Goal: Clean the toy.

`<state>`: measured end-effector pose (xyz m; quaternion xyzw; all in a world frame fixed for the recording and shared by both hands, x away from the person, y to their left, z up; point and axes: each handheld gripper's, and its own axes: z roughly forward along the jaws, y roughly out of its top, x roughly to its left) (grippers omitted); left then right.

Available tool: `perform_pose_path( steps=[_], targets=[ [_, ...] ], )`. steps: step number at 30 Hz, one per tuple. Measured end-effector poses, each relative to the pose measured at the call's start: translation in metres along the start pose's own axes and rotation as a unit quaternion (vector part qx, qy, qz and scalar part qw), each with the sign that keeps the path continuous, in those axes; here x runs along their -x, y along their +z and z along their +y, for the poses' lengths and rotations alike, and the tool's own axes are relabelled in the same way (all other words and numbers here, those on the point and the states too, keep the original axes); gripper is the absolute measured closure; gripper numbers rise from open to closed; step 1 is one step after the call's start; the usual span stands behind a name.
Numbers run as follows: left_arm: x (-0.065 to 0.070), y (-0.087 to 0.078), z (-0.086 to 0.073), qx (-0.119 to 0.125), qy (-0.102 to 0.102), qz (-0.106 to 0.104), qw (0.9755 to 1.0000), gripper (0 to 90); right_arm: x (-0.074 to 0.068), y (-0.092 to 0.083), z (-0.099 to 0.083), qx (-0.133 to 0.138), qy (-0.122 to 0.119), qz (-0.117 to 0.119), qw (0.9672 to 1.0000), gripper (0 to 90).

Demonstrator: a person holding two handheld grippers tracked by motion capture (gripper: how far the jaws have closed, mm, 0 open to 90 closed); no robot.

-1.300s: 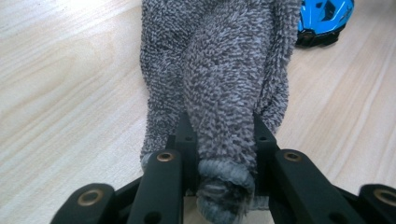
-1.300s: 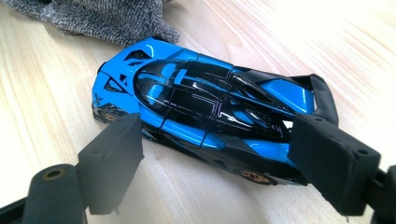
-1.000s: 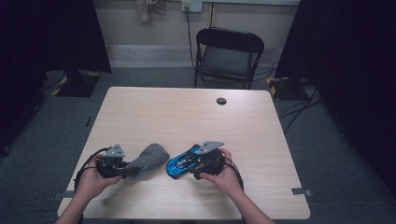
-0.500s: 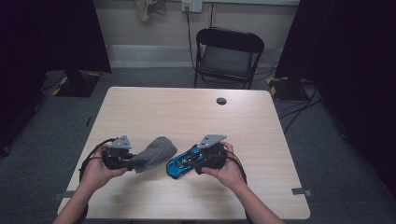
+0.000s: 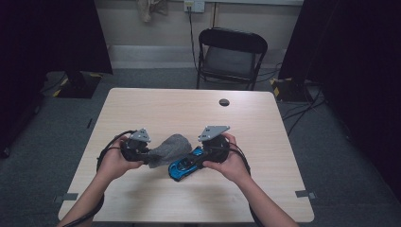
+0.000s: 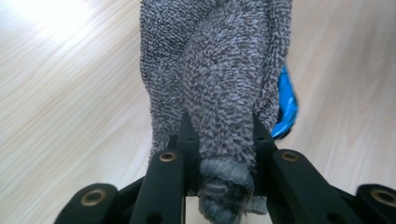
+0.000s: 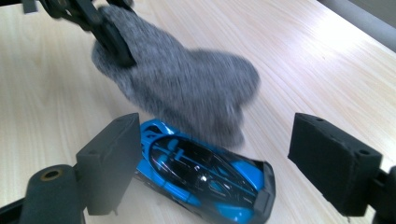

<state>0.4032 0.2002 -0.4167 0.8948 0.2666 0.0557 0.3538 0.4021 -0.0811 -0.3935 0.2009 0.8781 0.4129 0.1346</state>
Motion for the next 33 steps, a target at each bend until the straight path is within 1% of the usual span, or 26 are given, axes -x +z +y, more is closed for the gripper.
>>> perform_pose_path(
  steps=[1, 2, 3, 5, 6, 8, 9, 11, 13, 15, 17, 18, 20, 23, 24, 25, 26, 27, 28, 30, 32, 33],
  targets=[
    [0.002, 0.001, 0.003, -0.002, 0.007, -0.001, 1.0, 73.7, -0.001, 0.001, 0.003, 0.0, -0.006, 0.003, 1.0, 16.3],
    [0.002, 0.001, 0.003, -0.002, 0.007, -0.001, 1.0, 73.8, -0.001, 0.001, 0.003, 0.0, -0.006, 0.003, 1.0, 16.3],
    [0.007, 0.004, 0.009, -0.009, 0.023, -0.009, 0.9997, 73.7, -0.003, 0.002, 0.007, -0.001, -0.013, 0.006, 0.9999, 15.1],
    [0.012, 0.007, 0.015, -0.009, 0.036, -0.015, 0.9992, 73.7, -0.005, 0.004, 0.012, -0.002, -0.022, 0.012, 0.9997, 14.9],
    [0.014, 0.007, 0.018, -0.007, 0.041, -0.018, 0.999, 73.7, -0.007, 0.005, 0.014, -0.002, -0.031, 0.013, 0.9994, 14.8],
    [0.016, 0.008, 0.023, 0.004, 0.045, -0.028, 0.9986, 73.7, -0.01, 0.008, 0.016, -0.008, -0.039, 0.023, 0.999, 14.8],
    [0.018, 0.008, 0.025, 0.014, 0.044, -0.03, 0.9985, 73.7, -0.011, 0.01, 0.017, -0.01, -0.042, 0.024, 0.9988, 14.7],
    [0.02, 0.007, 0.028, 0.029, 0.042, -0.041, 0.9979, 73.8, -0.013, 0.013, 0.015, -0.015, -0.047, 0.032, 0.9983, 14.5],
    [0.02, 0.007, 0.03, 0.043, 0.041, -0.049, 0.9971, 73.9, -0.014, 0.016, 0.013, -0.025, -0.053, 0.031, 0.9978, 14.6],
    [0.02, 0.006, 0.031, 0.062, 0.033, -0.053, 0.9961, 74.2, -0.013, 0.018, 0.009, -0.026, -0.049, 0.034, 0.9979, 14.8],
    [0.019, 0.005, 0.031, 0.074, 0.027, -0.061, 0.9951, 74.5, -0.011, 0.019, 0.006, -0.028, -0.046, 0.039, 0.9978, 16.2],
    [0.018, 0.005, 0.031, 0.082, 0.024, -0.066, 0.9941, 74.5, -0.011, 0.02, 0.004, -0.028, -0.045, 0.042, 0.9977, 18.5],
    [0.018, 0.007, 0.03, 0.088, 0.019, -0.071, 0.9935, 74.7, -0.011, 0.02, 0.003, -0.027, -0.041, 0.043, 0.9979, 23.1],
    [0.02, 0.01, 0.031, 0.098, 0.02, -0.077, 0.992, 74.8, -0.01, 0.021, 0.0, -0.025, -0.035, 0.053, 0.9977, 37.1],
    [0.02, 0.01, 0.032, 0.098, 0.02, -0.076, 0.992, 74.8, -0.009, 0.021, -0.001, -0.027, -0.034, 0.061, 0.9972, 46.1],
    [0.02, 0.01, 0.032, 0.101, 0.021, -0.077, 0.9917, 74.9, -0.009, 0.02, -0.001, -0.028, -0.036, 0.064, 0.9969, 51.4],
    [0.02, 0.01, 0.032, 0.104, 0.02, -0.078, 0.9912, 74.9, -0.01, 0.019, -0.002, -0.027, -0.038, 0.064, 0.9969, 55.4],
    [0.02, 0.01, 0.032, 0.105, 0.021, -0.079, 0.9911, 74.9, -0.009, 0.018, -0.002, -0.028, -0.036, 0.065, 0.9968, 61.3],
    [0.02, 0.011, 0.032, 0.106, 0.022, -0.079, 0.991, 74.8, -0.009, 0.016, -0.002, -0.033, -0.031, 0.068, 0.9967, 64.7],
    [0.021, 0.011, 0.032, 0.109, 0.024, -0.082, 0.9903, 74.6, -0.007, 0.014, -0.002, -0.036, -0.025, 0.069, 0.9966, 68.3],
    [0.022, 0.012, 0.032, 0.11, 0.021, -0.076, 0.9907, 73.2, -0.006, 0.012, -0.002, -0.039, -0.018, 0.069, 0.9966, 70.2],
    [0.022, 0.013, 0.033, 0.11, 0.022, -0.076, 0.9908, 71.7, -0.005, 0.011, -0.002, -0.039, -0.015, 0.066, 0.9969, 70.9]
  ],
)
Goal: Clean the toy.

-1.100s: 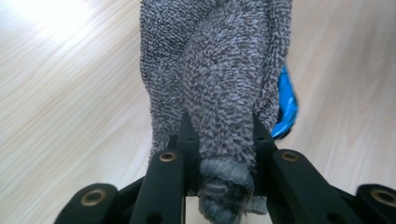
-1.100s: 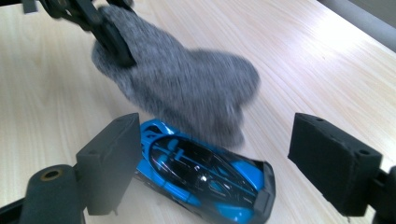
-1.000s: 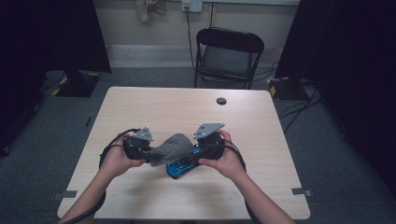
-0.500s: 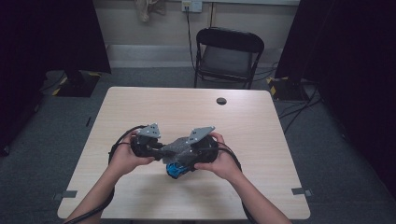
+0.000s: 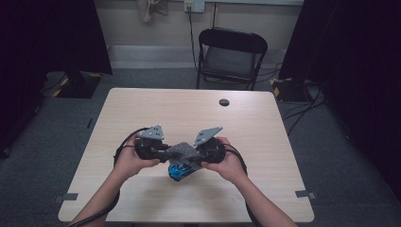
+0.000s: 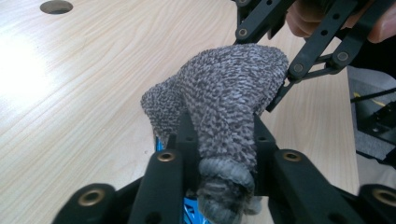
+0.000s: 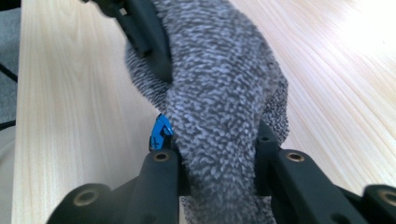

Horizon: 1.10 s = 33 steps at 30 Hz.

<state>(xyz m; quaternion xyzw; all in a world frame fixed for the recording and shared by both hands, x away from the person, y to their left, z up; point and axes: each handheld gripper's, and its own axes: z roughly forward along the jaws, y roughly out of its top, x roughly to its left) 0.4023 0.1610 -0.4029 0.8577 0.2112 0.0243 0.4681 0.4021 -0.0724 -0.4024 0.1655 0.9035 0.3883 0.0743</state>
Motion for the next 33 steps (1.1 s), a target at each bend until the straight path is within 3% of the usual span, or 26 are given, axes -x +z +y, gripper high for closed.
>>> perform_pose_path(
  steps=[2, 4, 5, 7, 10, 17, 22, 27, 33],
  targets=[
    [0.001, 0.001, 0.0, 0.0, 0.001, 0.011, 0.9999, 64.9, 0.002, -0.002, -0.001, -0.001, 0.006, -0.001, 1.0, 71.2],
    [0.001, 0.002, 0.0, -0.002, -0.003, 0.016, 0.9999, 47.9, 0.003, -0.003, -0.002, -0.006, 0.008, -0.007, 0.9999, 71.3],
    [0.001, 0.003, -0.001, -0.007, 0.004, 0.034, 0.9994, 43.4, 0.003, -0.004, -0.002, -0.009, 0.007, -0.009, 0.9999, 71.3],
    [0.001, 0.002, -0.002, -0.012, 0.004, 0.044, 0.999, 33.0, 0.006, -0.007, -0.004, -0.01, 0.012, -0.015, 0.9998, 71.3],
    [0.0, 0.002, -0.006, -0.016, 0.004, 0.059, 0.9981, 22.9, 0.012, -0.015, -0.007, -0.009, 0.024, -0.026, 0.9993, 71.3],
    [0.002, 0.01, -0.014, -0.03, 0.005, 0.067, 0.9973, 18.0, 0.032, -0.037, -0.02, -0.006, 0.057, -0.058, 0.9967, 71.1],
    [0.003, 0.037, -0.019, -0.043, -0.001, 0.065, 0.997, 16.8, 0.041, -0.042, -0.034, -0.015, 0.074, -0.08, 0.9939, 70.8],
    [0.004, 0.059, -0.023, -0.066, 0.009, 0.078, 0.9947, 16.2, 0.049, -0.043, -0.051, -0.028, 0.094, -0.102, 0.9899, 70.4],
    [0.003, 0.082, -0.028, -0.078, 0.016, 0.075, 0.994, 16.2, 0.058, -0.043, -0.073, -0.042, 0.113, -0.118, 0.9856, 69.8]
  ],
)
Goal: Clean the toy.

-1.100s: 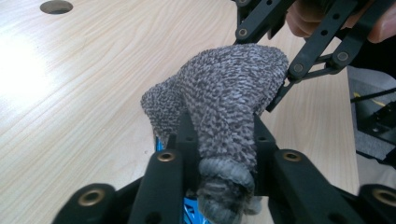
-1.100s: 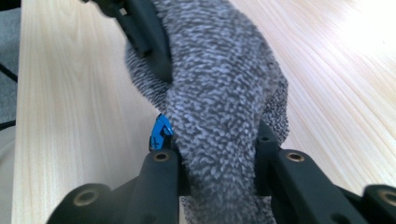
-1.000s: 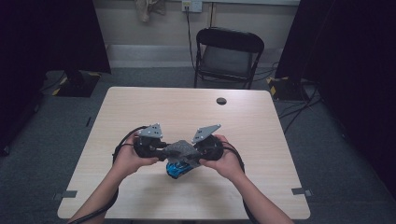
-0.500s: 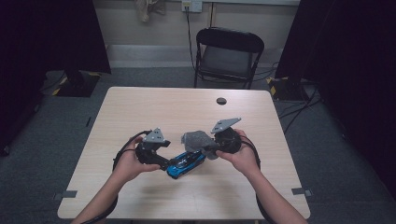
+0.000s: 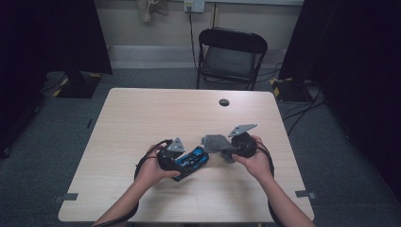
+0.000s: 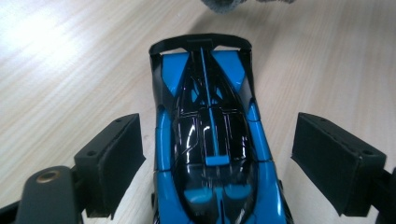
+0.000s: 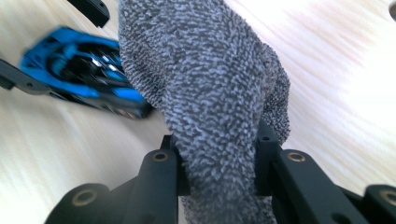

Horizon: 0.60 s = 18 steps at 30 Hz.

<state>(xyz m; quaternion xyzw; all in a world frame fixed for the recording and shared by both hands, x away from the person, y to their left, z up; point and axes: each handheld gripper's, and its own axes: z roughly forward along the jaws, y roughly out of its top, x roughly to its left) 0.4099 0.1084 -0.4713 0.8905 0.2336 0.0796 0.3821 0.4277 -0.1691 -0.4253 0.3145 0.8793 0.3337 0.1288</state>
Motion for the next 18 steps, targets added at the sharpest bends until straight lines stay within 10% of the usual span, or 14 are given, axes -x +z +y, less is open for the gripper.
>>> perform_pose_path(
  steps=[18],
  targets=[
    [0.002, 0.029, -0.001, -0.024, -0.008, 0.017, 0.9995, 16.2, 0.002, 0.019, -0.042, -0.014, 0.033, -0.02, 0.9992, 68.4]
  ],
)
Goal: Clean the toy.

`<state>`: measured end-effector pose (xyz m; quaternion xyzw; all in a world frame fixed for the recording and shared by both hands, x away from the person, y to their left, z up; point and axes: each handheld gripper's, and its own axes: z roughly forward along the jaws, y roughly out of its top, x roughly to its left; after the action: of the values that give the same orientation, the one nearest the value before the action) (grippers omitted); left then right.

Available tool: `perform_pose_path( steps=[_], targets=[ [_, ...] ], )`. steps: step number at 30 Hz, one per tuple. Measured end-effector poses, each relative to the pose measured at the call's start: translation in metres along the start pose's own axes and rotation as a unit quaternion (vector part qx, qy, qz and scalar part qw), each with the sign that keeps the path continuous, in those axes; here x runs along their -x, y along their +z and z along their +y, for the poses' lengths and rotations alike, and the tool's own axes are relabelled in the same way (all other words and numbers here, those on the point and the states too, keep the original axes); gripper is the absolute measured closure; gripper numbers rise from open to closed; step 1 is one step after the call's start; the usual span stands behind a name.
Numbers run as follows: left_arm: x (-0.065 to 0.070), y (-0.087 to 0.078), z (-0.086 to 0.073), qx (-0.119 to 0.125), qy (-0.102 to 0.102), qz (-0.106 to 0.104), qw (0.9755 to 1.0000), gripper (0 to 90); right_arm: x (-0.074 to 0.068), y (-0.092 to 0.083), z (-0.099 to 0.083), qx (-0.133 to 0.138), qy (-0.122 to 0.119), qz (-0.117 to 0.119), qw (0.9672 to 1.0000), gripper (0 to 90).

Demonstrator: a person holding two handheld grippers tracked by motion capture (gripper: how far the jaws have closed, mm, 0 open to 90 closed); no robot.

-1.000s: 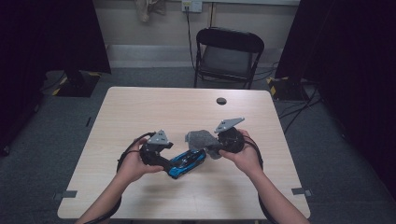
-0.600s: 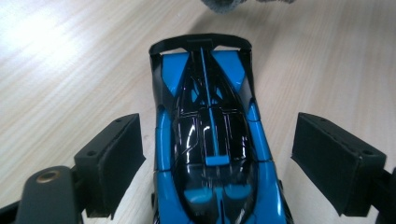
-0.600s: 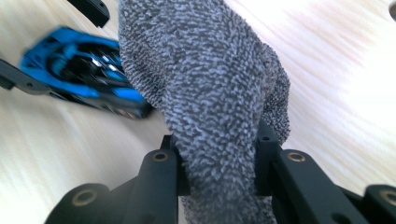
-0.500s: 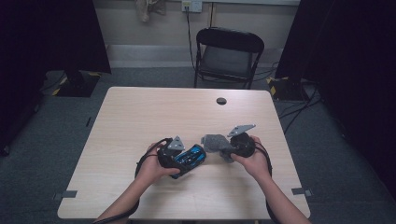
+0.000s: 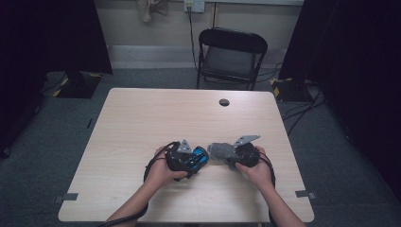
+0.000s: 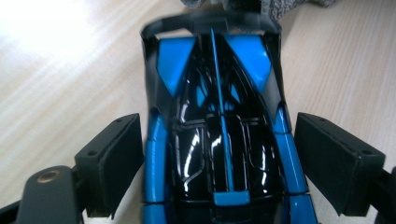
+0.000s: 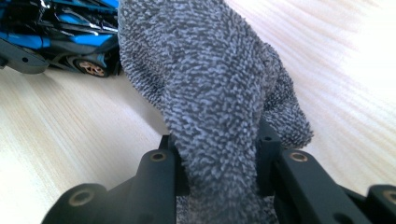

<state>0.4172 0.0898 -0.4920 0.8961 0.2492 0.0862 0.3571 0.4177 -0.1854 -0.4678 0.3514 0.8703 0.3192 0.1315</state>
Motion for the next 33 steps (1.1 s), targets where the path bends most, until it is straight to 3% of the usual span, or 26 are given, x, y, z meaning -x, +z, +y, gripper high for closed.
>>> perform_pose_path(
  steps=[5, 9, 14, 21, 28, 33],
  targets=[
    [0.001, 0.002, -0.002, 0.003, 0.002, 0.004, 1.0, 15.7, 0.0, 0.002, -0.003, 0.003, 0.006, -0.001, 1.0, 68.3],
    [0.001, 0.0, -0.002, 0.008, -0.002, 0.005, 1.0, 25.0, -0.001, 0.003, -0.003, 0.0, 0.006, -0.002, 1.0, 68.1],
    [0.002, -0.002, -0.003, 0.004, -0.004, 0.008, 1.0, 25.7, -0.002, 0.005, -0.004, 0.0, 0.005, -0.006, 1.0, 67.8],
    [0.0, -0.007, -0.007, 0.001, 0.002, -0.002, 1.0, 25.8, -0.002, 0.005, -0.004, 0.002, 0.008, -0.006, 0.9999, 67.7],
    [-0.004, -0.01, -0.01, 0.009, -0.009, -0.016, 0.9998, 25.9, -0.002, 0.006, -0.004, 0.003, 0.01, -0.006, 0.9999, 67.5],
    [-0.005, -0.014, -0.012, -0.001, 0.007, -0.021, 0.9998, 25.8, -0.001, 0.006, -0.004, 0.003, 0.01, -0.005, 0.9999, 67.6]
  ],
)
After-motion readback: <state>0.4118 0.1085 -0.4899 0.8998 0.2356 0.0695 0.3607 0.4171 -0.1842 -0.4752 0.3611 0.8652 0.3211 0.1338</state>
